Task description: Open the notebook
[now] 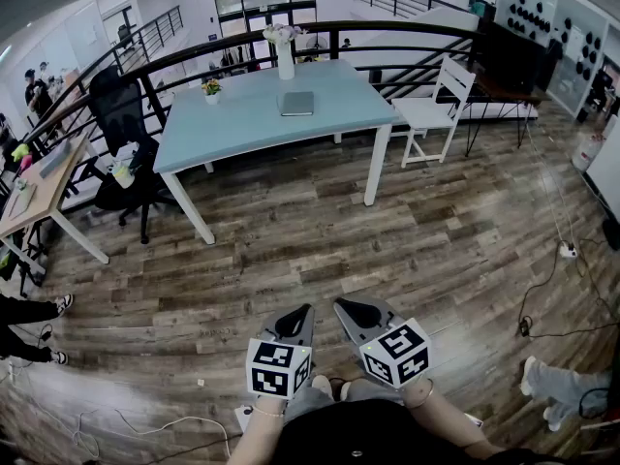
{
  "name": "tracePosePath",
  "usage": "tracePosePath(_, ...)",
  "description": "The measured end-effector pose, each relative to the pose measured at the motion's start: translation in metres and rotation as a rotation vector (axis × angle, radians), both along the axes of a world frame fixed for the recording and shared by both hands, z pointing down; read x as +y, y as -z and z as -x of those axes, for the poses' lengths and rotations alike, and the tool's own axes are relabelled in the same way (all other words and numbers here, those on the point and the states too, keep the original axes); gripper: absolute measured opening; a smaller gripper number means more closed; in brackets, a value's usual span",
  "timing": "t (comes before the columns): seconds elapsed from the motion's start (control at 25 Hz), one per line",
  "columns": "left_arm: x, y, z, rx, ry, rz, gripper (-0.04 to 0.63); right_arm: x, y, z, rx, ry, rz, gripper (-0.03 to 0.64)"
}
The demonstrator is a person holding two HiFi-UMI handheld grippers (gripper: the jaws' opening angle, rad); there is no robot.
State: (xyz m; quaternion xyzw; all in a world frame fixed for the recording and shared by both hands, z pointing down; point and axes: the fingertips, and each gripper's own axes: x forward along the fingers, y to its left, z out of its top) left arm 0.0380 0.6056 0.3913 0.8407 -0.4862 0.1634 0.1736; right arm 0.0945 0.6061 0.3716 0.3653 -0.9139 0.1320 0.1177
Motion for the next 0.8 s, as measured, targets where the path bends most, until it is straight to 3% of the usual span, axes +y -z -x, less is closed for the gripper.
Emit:
tracePosePath(0.24,-0.007,-0.005,-0.013,0.041,-0.020,0.023,0.017,-0.009,-0.010,-0.013,0.001,-0.017,0.029,0.005)
tracePosePath(0.8,-0.008,-0.005,-0.018,0.055,0.004,0.042,0.017,-0.006,-0.009,-0.011,-0.004,0.013,0.030,0.005)
